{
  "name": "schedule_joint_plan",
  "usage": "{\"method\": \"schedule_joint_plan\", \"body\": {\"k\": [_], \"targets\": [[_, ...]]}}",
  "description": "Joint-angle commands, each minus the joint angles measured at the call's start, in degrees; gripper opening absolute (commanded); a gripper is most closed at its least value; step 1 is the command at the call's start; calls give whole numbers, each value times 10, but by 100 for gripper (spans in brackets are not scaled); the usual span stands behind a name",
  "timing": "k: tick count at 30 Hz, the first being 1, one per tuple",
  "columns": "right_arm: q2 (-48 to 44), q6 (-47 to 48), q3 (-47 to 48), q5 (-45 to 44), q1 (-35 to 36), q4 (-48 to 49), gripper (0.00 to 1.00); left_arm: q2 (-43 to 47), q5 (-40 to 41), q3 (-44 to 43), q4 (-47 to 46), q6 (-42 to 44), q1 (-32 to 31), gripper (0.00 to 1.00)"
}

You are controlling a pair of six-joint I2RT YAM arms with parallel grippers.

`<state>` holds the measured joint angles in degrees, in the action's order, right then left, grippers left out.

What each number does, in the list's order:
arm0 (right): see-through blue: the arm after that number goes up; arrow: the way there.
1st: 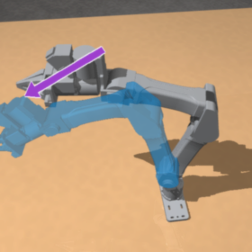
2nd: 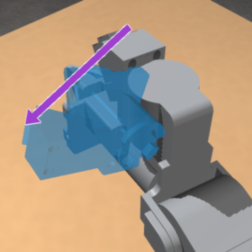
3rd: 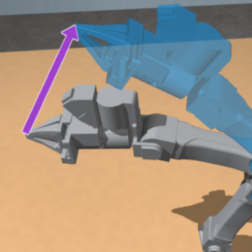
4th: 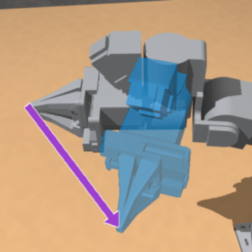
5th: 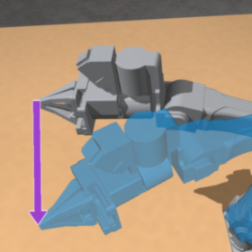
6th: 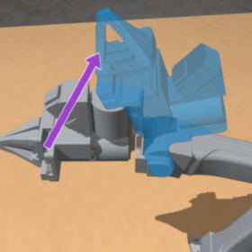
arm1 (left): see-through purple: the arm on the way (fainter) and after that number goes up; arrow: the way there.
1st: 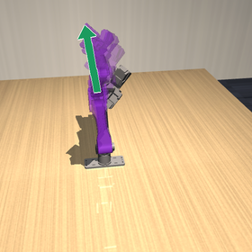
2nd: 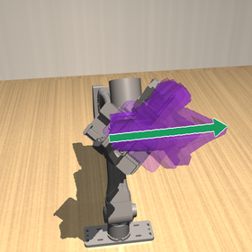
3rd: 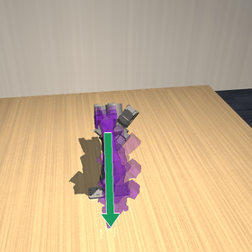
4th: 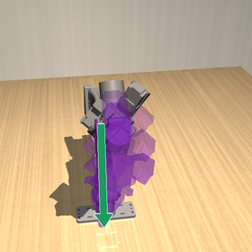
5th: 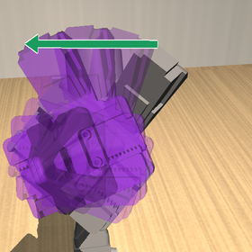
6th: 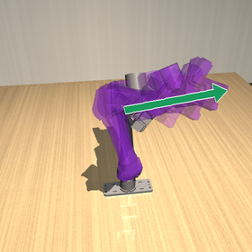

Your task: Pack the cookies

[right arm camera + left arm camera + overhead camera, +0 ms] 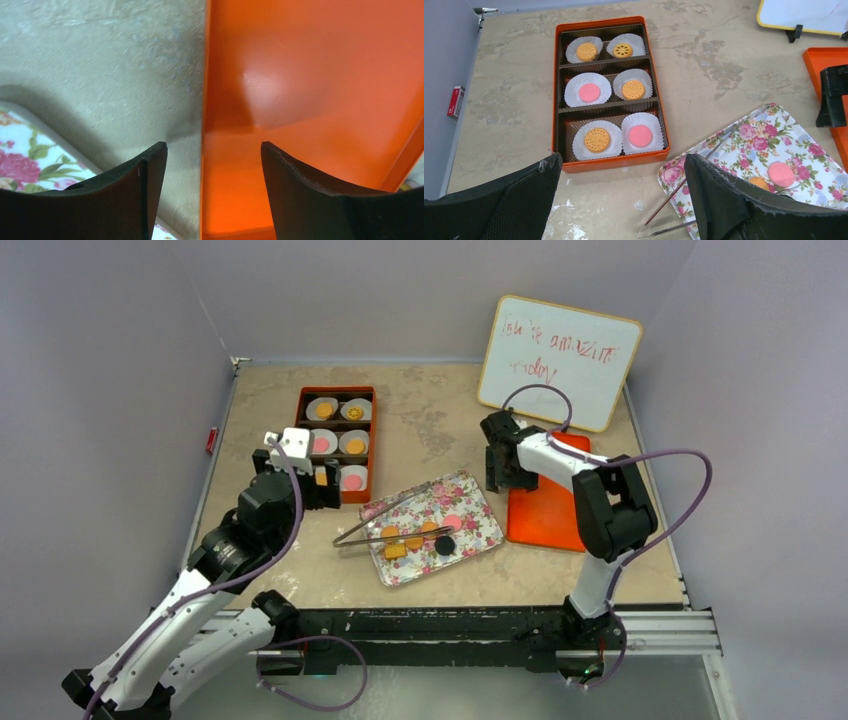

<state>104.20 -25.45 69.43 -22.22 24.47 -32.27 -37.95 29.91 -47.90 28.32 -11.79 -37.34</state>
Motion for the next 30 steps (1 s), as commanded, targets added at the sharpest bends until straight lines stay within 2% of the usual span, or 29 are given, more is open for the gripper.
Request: {"method": "schedule_joint_plan", "body": {"k": [1, 6, 17, 25, 30], "targets": [[4, -1, 12, 57, -38, 13, 71, 21, -38, 7, -27, 1, 13, 91], [16, -1, 10, 95, -56, 30, 71, 37, -81, 14, -42, 11, 23, 93], [63, -1, 24, 100, -63, 27, 71, 69, -113, 26, -69, 6, 41, 95], [43, -1, -10, 98, -63, 30, 71, 98, -166, 73, -140, 9, 66, 100], [25, -1, -32, 104, -63, 41, 71, 93, -186, 67, -131, 0, 83, 100]]}}
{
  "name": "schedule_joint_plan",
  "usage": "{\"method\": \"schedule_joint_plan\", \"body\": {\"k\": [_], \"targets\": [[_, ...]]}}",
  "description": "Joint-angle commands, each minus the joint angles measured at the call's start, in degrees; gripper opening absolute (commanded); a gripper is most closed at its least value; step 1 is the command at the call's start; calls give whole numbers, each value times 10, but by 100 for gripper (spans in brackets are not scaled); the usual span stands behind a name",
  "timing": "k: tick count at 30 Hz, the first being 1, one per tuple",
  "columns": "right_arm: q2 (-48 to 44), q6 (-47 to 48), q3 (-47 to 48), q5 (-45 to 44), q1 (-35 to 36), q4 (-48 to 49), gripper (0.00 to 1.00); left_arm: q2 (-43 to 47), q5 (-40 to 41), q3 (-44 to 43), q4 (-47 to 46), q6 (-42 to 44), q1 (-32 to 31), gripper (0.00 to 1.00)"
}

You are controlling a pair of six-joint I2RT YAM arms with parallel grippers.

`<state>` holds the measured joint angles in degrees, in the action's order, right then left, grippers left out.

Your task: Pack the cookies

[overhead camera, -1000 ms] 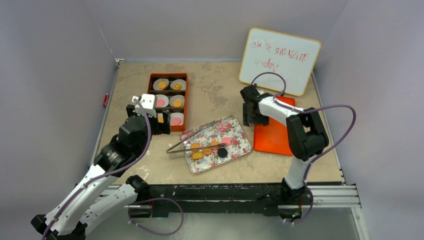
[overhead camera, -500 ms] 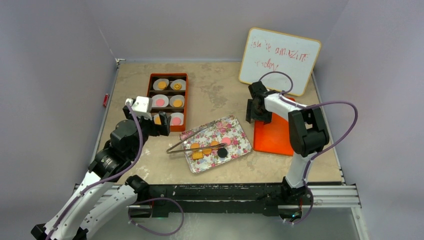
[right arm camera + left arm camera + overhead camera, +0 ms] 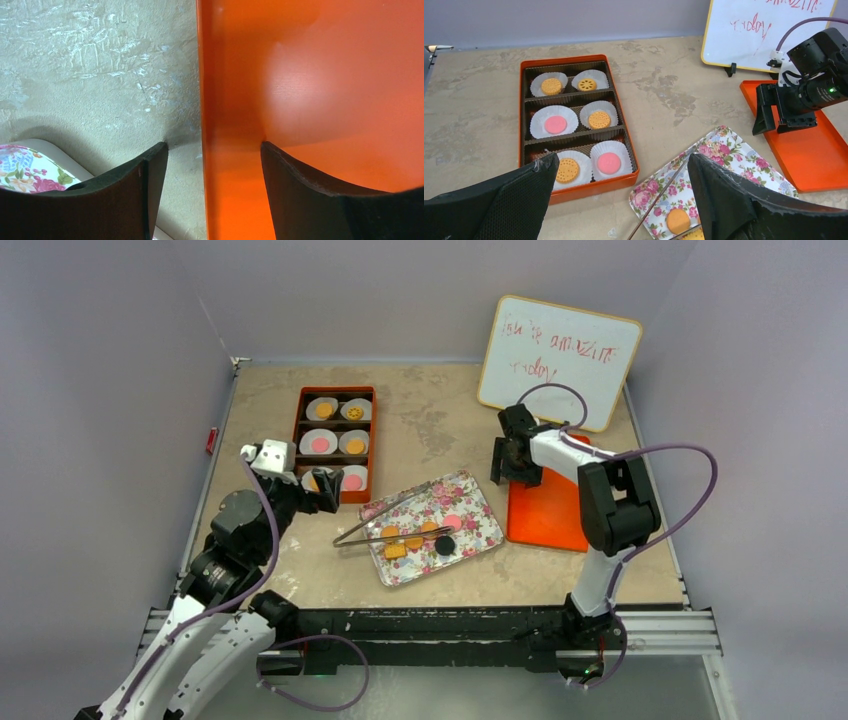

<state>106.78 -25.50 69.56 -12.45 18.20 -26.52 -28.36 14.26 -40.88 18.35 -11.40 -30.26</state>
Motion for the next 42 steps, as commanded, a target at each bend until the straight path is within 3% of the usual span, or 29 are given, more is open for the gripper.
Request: {"method": "schedule_joint_plan", "body": {"k": [1, 4, 5, 6, 10, 12, 19, 34, 42], "targets": [[-3, 0, -35, 9, 0, -14, 71, -6, -31, -5, -28, -4, 14, 100], [-19, -1, -38, 13, 1, -13, 71, -15, -40, -8, -24, -5, 18, 100], [-30, 0, -40, 11, 0, -11, 35, -17, -42, -9, -22, -7, 20, 100], [-41, 8, -43, 8, 0, -7, 16, -20, -42, -10, -20, -8, 22, 100], [-93, 21, -61, 5, 0, 14, 39, -17, -21, -13, -14, -14, 27, 100], [-116, 24, -69, 4, 1, 24, 45, -13, -12, -12, -14, -14, 30, 100], [-140, 24, -73, -7, 0, 29, 40, -8, -9, -9, -15, -15, 38, 100], [-45, 13, -54, -7, -1, 44, 33, -13, -18, -10, -13, -17, 45, 100], [-44, 13, -70, 6, -2, 54, 11, -18, -34, -10, -14, -18, 51, 100]]}}
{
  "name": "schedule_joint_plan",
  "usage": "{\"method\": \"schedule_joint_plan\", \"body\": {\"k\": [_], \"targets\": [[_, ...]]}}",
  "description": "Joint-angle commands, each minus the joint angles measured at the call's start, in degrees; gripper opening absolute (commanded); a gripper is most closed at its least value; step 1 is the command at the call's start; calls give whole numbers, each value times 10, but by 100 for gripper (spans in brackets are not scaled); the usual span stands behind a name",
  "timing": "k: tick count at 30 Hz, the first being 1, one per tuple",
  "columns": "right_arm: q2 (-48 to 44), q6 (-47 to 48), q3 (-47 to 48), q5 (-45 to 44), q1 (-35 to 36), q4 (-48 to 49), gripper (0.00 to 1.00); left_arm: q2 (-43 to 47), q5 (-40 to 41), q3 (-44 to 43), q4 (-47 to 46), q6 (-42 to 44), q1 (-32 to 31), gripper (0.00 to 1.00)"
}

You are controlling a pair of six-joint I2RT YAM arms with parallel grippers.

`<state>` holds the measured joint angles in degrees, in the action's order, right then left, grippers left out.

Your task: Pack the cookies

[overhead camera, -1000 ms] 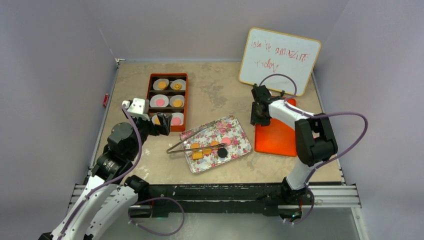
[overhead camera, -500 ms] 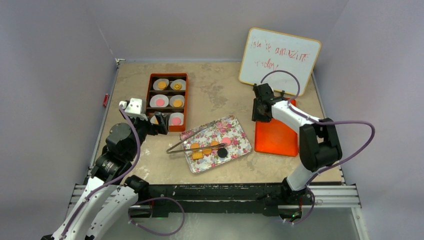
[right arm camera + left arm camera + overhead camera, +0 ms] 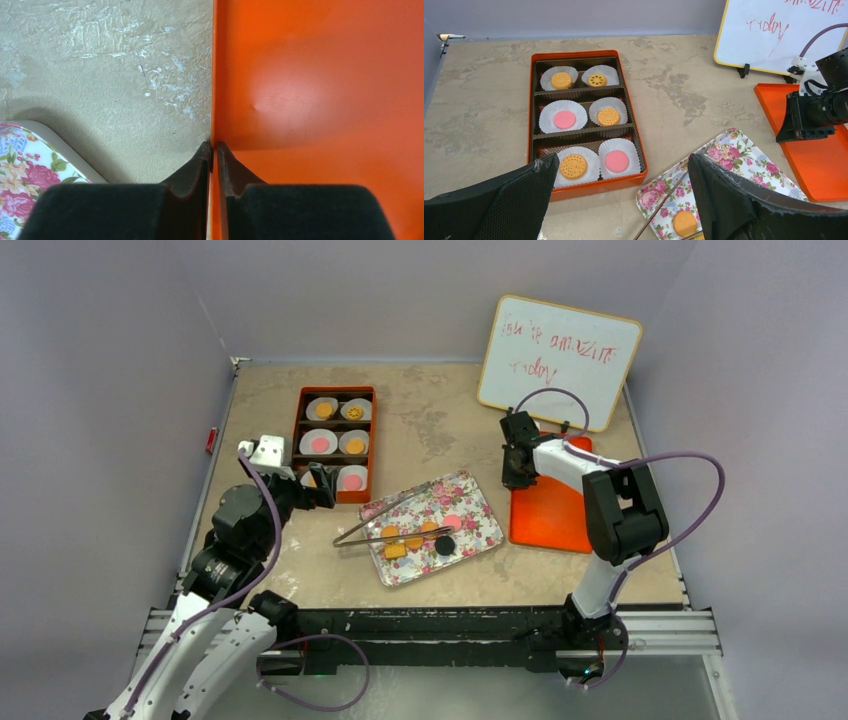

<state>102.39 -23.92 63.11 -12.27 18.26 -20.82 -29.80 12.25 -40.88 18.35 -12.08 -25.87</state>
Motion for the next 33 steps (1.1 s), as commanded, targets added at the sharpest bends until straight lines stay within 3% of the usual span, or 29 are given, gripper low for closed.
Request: {"method": "schedule_joint_plan", "body": {"k": [1, 3, 15, 33], "targets": [[-7, -2, -8, 6, -2, -1, 6, -5, -17, -9, -17, -12, 8, 100], [-23, 1, -11, 12, -2, -1, 0, -5, -22, -8, -18, -13, 10, 100], [-171, 8, -13, 56, -2, -12, 0, -30, -37, -10, -27, -73, 15, 100], [-285, -38, -29, 179, 0, 70, 0, -155, -263, 12, -167, -263, 12, 91]]}}
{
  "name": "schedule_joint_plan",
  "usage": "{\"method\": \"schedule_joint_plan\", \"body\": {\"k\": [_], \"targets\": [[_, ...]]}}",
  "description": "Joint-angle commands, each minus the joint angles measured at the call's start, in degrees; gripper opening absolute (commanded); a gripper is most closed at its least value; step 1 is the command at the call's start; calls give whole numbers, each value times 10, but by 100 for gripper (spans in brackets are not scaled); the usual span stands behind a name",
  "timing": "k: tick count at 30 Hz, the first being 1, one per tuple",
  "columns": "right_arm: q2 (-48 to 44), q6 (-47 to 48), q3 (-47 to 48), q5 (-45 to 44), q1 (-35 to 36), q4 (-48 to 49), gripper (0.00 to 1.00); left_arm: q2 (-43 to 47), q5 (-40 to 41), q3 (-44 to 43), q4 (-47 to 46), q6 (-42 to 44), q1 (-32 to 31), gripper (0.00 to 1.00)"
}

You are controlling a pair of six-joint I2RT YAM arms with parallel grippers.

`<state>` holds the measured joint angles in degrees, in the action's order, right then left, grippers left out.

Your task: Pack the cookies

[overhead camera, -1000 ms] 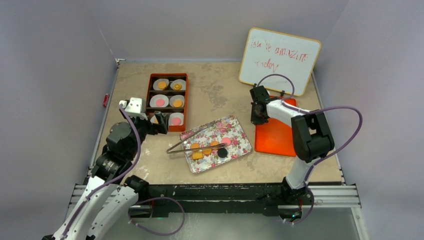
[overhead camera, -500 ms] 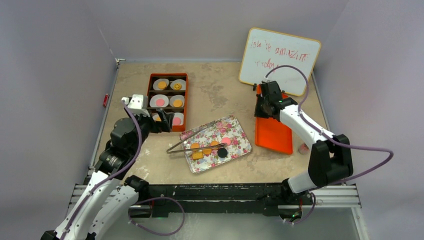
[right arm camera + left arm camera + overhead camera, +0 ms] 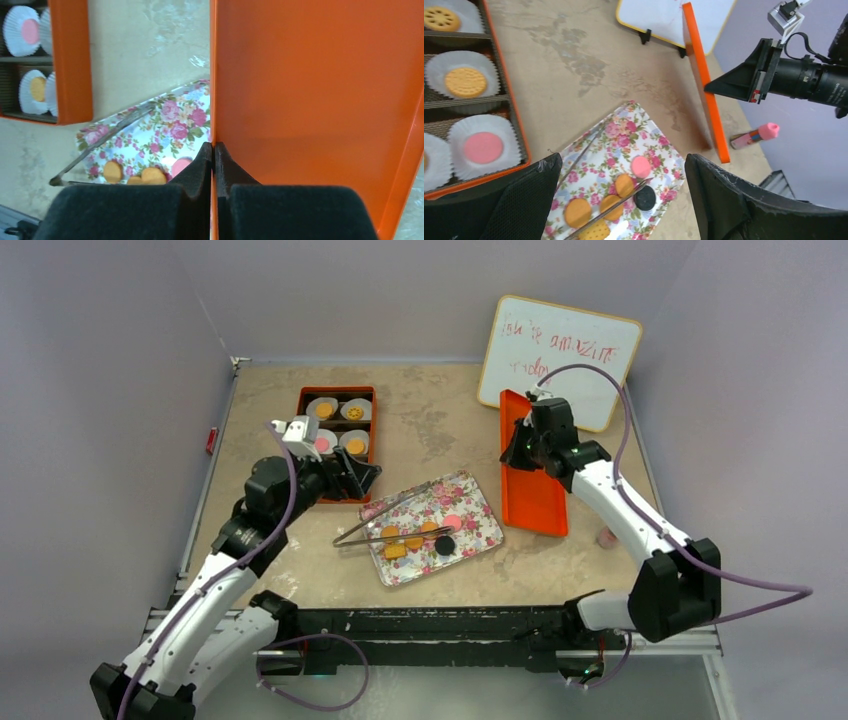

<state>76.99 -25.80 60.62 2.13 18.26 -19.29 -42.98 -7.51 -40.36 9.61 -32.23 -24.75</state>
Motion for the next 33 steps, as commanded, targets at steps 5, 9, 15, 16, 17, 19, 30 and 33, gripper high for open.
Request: {"method": "schedule_joint_plan", "body": {"k": [5, 9, 15, 16, 17, 19, 30, 33], "targets": [[-53, -45, -25, 54, 4, 96, 0, -78, -80, 4, -141, -89, -28, 90], [-67, -66, -37, 66, 10, 131, 0, -133, -53, -16, -172, -85, -91, 90], [-80, -80, -35, 72, 23, 159, 0, -226, -60, -51, -231, -90, -137, 88], [-81, -81, -33, 74, 25, 161, 0, -241, -66, -59, -238, -93, -139, 87], [-82, -83, -32, 75, 25, 163, 0, -255, -73, -67, -244, -94, -142, 87], [-83, -86, -31, 80, 27, 167, 0, -284, -87, -84, -259, -95, -148, 85], [-84, -105, -25, 91, 48, 191, 0, -404, -115, -166, -300, -87, -184, 80], [-87, -107, -18, 89, 54, 191, 0, -435, -117, -185, -301, -83, -189, 77]]}}
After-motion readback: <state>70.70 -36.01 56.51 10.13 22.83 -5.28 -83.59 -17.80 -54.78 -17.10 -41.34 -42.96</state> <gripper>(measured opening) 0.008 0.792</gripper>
